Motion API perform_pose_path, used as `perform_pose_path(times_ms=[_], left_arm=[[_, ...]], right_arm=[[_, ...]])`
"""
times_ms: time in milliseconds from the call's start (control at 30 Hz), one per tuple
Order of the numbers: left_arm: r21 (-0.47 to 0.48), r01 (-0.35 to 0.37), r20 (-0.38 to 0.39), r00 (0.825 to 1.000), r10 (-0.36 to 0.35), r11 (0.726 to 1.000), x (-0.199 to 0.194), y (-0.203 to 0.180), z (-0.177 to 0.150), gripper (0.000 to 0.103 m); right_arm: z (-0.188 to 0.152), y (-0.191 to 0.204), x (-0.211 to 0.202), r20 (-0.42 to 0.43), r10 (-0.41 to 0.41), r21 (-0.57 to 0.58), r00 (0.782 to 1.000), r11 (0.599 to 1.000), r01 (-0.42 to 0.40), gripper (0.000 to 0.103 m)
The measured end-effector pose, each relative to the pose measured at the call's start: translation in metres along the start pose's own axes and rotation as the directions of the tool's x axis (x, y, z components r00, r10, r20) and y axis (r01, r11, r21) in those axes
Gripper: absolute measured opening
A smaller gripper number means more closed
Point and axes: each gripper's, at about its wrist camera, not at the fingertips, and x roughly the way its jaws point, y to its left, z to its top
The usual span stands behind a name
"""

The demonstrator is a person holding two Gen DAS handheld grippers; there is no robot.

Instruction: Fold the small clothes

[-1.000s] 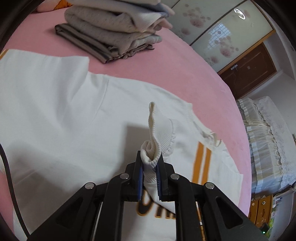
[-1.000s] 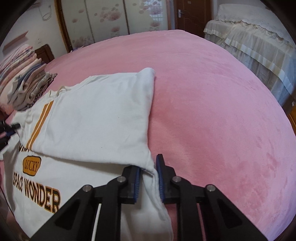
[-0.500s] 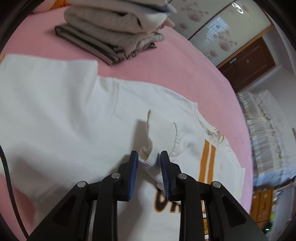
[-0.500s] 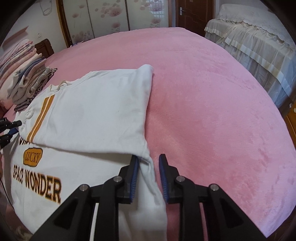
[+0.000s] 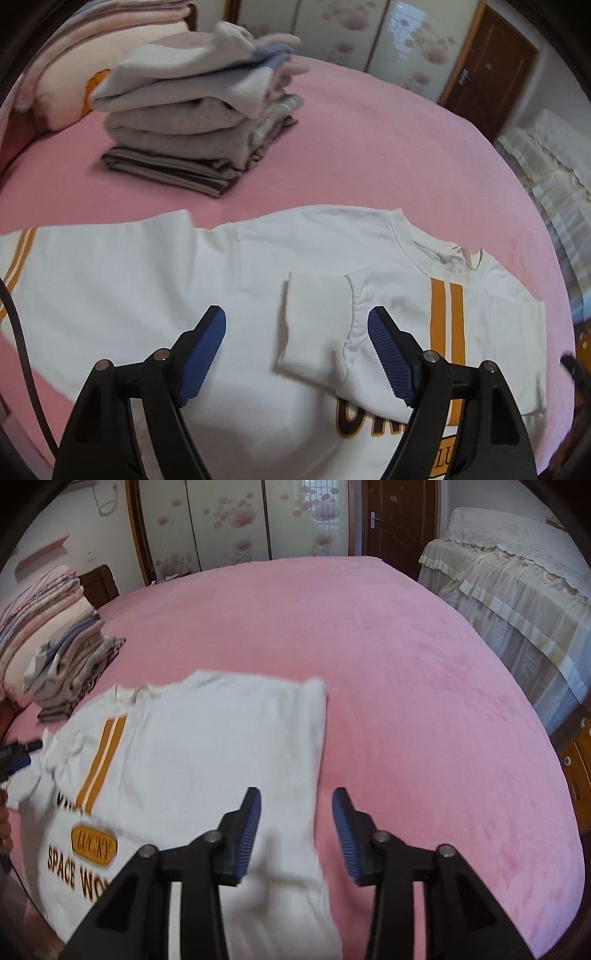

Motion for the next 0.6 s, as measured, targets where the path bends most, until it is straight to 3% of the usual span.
perform_pose_path(times_ms=[233, 300, 333, 367, 433, 600], left_arm=[[-0.052, 0.097, -0.117, 0.988, -0.102, 0.994, 0.049, 0.006, 0.017, 0.077], [-0.060, 0.114, -0.112, 0.986, -0.121, 0.992, 0.053, 0.007, 0.020, 0.066], [-0.054, 0.115, -0.114, 0.986, -0.120, 0.992, 0.056, 0.005, 0.022, 0.046], [-0.039, 0.089, -0.122, 0.988, -0.093, 0.995, 0.059, 0.002, 0.023, 0.029], [0.003, 0.002, -0.135, 0.991, -0.002, 1.000, 0.067, -0.003, 0.021, 0.018], [0.066, -0.044, -0.117, 0.992, 0.051, 0.997, 0.072, -0.011, 0.015, 0.018]], right_arm=[[0.062, -0.021, 0.076, -0.110, 0.029, 0.053, 0.994, 0.998, -0.024, 0.044], [0.067, -0.023, 0.092, -0.142, 0.053, 0.063, 0.988, 0.997, -0.045, 0.038], [0.069, -0.023, 0.098, -0.152, 0.042, 0.055, 0.988, 0.998, -0.034, 0.009], [0.069, -0.024, 0.103, -0.169, 0.024, 0.051, 0.985, 0.999, -0.016, 0.004], [0.066, -0.026, 0.106, -0.161, -0.002, 0.044, 0.987, 0.999, 0.009, 0.003], [0.055, -0.043, 0.119, -0.175, 0.011, 0.102, 0.985, 0.995, 0.007, 0.004]])
